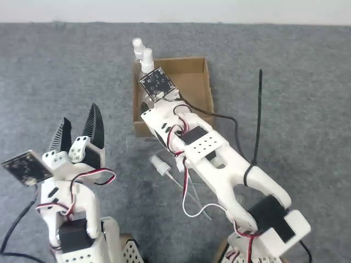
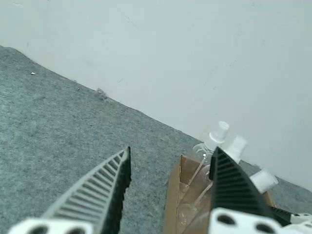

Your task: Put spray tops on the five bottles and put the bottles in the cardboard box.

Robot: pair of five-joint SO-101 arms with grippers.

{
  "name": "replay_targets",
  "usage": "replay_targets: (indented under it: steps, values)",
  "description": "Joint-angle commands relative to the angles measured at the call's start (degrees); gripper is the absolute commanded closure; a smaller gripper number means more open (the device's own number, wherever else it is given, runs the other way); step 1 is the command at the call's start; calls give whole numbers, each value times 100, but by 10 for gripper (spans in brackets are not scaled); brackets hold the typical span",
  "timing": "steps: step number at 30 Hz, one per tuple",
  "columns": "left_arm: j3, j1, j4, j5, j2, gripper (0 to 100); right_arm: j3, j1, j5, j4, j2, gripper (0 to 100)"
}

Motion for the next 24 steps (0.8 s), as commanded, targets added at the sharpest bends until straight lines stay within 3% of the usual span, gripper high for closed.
replay_targets:
  steps: [1,24]
  values:
    - [-119,0,-193,26,-70,758,-26,110,-35,171,-505,744]
    - [-119,0,-193,26,-70,758,-44,110,299,488,-576,745]
